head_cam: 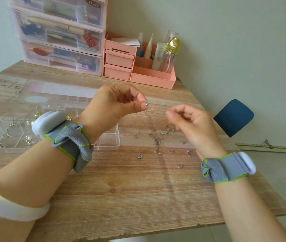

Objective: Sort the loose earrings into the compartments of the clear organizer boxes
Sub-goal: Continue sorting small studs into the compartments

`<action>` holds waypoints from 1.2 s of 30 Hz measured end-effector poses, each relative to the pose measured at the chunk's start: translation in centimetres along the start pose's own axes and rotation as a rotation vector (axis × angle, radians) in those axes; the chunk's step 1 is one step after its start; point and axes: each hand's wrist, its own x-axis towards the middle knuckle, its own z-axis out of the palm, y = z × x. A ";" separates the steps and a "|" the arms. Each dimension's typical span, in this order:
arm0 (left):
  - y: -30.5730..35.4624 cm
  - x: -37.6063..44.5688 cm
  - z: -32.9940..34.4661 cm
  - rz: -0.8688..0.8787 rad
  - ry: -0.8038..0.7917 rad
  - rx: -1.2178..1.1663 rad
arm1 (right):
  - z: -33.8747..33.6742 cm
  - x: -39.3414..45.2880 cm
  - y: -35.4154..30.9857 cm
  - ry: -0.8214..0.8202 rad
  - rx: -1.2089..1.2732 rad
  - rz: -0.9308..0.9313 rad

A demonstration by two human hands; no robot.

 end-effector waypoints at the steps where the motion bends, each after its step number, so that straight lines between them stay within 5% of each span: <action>1: 0.0 0.0 0.0 -0.003 0.009 -0.006 | 0.2 -0.2 -0.2 -0.120 0.006 -0.015; 7: 0.1 0.1 -0.1 -0.006 0.036 -0.054 | 1.4 -0.7 -1.2 -0.495 -0.086 -0.058; 14: 0.1 0.2 0.0 0.002 0.034 -0.042 | 1.9 -0.9 -1.3 -0.607 -0.184 -0.058; 29: -0.1 0.2 -0.2 0.043 0.007 -0.011 | 2.0 -1.0 -1.3 -0.558 -0.194 -0.085; 36: 0.0 0.1 -0.1 0.049 -0.011 -0.013 | 1.0 -0.5 -2.0 -0.183 0.358 -0.024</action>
